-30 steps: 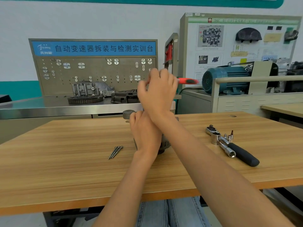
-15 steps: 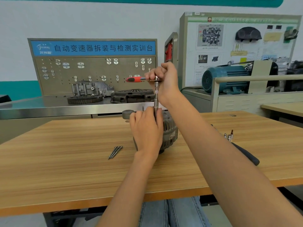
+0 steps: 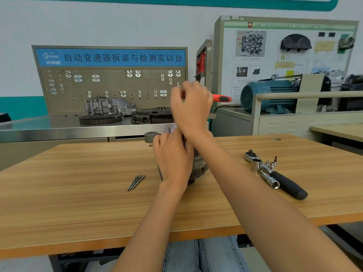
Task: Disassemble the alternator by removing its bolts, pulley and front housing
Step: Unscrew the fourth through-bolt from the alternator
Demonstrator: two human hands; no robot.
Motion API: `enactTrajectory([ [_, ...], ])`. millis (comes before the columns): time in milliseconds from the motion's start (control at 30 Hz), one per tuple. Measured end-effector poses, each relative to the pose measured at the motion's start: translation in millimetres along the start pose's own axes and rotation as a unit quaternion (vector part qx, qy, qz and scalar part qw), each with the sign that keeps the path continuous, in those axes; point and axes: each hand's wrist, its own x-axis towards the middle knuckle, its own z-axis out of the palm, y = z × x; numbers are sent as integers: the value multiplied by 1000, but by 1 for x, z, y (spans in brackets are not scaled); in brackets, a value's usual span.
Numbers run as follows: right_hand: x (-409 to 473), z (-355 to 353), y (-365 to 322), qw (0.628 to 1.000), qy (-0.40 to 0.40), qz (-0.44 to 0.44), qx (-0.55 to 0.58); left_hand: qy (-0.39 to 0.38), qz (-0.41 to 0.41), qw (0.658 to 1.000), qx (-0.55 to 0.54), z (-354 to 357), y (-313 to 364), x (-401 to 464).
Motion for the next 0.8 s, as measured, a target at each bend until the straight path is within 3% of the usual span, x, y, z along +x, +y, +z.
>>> enactTrajectory([
  [67,9,-2,-5,981,-58,70,169,11,-1,1000,0,1,0,0],
  [133,19,-4,-5,931,-122,161,303,16,-3,1000,7,2,0,-1],
  [267,29,-5,6,805,-162,256,510,1,10,999,32,4,-3,-1],
  [333,30,-5,5,775,-161,274,546,-1,11,999,32,4,-3,-2],
  [433,23,0,-5,830,-108,268,477,5,3,1000,24,2,-3,0],
  [500,10,4,-8,927,-53,173,329,-3,3,1000,17,0,-4,0],
  [533,1,5,-6,982,-23,80,167,-4,6,1000,18,0,-4,0],
  [567,-5,7,-2,1000,3,0,-29,-3,12,1000,25,-1,-4,0],
  [600,-9,9,0,981,17,-50,-188,-4,17,999,33,-1,-5,-1],
  [633,-12,10,1,960,14,-66,-273,-5,19,999,39,-1,-4,-1],
  [700,-11,10,-3,961,11,-69,-268,-11,17,999,49,0,-5,0],
  [800,-3,8,-6,995,13,-28,-95,-11,10,999,31,0,-4,0],
])
